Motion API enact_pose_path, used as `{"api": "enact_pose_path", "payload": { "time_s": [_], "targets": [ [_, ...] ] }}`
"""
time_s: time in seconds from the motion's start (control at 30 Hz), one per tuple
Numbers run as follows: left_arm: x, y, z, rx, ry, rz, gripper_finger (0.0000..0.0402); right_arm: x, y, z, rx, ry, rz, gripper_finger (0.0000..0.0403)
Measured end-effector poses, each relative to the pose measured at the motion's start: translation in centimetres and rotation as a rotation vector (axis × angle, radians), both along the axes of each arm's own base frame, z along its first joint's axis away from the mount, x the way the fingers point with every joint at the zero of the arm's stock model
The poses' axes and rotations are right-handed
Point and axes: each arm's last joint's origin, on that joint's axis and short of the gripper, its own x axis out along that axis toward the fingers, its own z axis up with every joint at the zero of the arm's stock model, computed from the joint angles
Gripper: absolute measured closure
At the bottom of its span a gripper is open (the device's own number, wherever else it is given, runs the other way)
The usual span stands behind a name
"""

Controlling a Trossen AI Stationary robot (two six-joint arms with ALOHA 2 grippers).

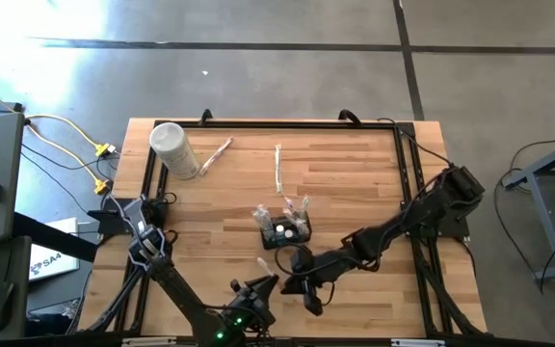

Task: Pick & Place toothbrushing station
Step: Put the orange toothbrush into the black wire organizer

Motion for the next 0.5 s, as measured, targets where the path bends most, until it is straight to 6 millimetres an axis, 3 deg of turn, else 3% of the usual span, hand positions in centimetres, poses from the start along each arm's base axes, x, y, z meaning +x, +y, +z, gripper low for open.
{"api": "enact_pose_path", "payload": {
  "time_s": [0.3, 0.5],
  "targets": [
    [-0.3, -0.4, 0.0, 0.02, -0.003, -0.014, 0.0377, 0.1, -0.2, 0.0, -0.029, -0.008, -0.015, 0.0379],
    [0.3, -1.1, 0.1, -0.074, -0.101, -0.012, 0.0314, 0.1, -0.2, -0.1, -0.064, -0.017, -0.006, 0.038]
  ]
}}
